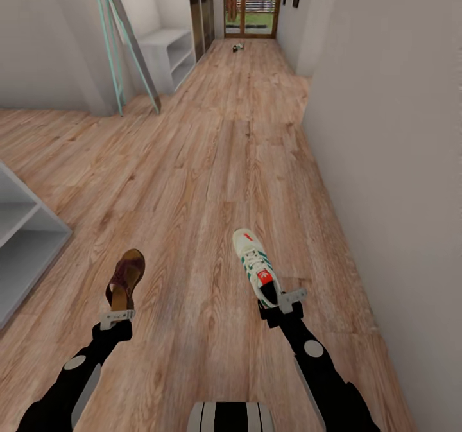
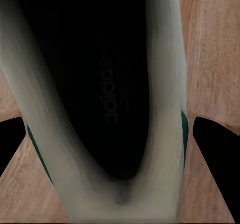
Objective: Pick up the two gym shoes and the two sandals from the corridor floor and place them onto the hallstand (shoe rack) in the corridor, making sure they are on the rack and not on the floor. Arrange them so the two gym shoes are next to each other and the two sandals are next to each other.
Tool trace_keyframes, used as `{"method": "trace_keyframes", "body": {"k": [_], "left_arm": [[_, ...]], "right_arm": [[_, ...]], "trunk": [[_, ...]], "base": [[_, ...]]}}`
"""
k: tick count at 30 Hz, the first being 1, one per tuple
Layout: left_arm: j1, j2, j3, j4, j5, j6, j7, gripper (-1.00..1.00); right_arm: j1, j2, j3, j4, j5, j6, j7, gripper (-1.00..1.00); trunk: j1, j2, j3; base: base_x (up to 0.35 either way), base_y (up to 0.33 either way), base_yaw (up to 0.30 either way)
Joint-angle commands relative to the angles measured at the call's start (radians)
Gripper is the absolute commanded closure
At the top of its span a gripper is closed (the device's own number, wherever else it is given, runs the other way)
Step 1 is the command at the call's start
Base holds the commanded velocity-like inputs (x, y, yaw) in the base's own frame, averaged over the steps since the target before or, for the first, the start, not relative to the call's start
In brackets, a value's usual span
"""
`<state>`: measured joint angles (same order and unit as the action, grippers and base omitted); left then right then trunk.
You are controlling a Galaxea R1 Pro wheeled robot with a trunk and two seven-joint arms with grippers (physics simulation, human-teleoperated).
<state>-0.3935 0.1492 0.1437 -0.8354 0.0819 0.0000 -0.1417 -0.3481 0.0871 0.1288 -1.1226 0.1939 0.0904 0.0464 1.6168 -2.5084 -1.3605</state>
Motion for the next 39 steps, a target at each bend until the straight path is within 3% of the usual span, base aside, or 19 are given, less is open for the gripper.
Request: {"method": "trace_keyframes", "body": {"k": [1,8,12,39], "left_arm": [[-0.001,0.000,0.002,0.010,0.005,-0.008,-0.007,1.00],[0.002,0.004,0.001,0.047,0.005,-0.020,-0.008,1.00],[0.002,0.005,0.002,0.122,0.003,-0.020,-0.007,1.00],[0.002,0.005,0.002,0.130,0.004,-0.020,-0.007,1.00]], "right_arm": [[0.000,0.000,-0.001,0.008,0.009,0.005,0.003,1.00],[0.000,-0.001,-0.003,0.041,0.007,0.000,0.000,1.00],[0.001,-0.006,-0.004,0.041,0.008,0.000,0.000,1.00],[0.001,-0.003,-0.003,0.041,0.007,0.000,0.000,1.00]], "trunk": [[-0.001,0.000,0.005],[-0.004,0.002,0.043],[-0.006,0.003,0.065],[-0.024,0.022,0.178]], "base": [[0.000,0.000,0.000],[0.000,0.000,0.000],[0.000,0.000,0.000],[0.000,0.000,0.000]]}}
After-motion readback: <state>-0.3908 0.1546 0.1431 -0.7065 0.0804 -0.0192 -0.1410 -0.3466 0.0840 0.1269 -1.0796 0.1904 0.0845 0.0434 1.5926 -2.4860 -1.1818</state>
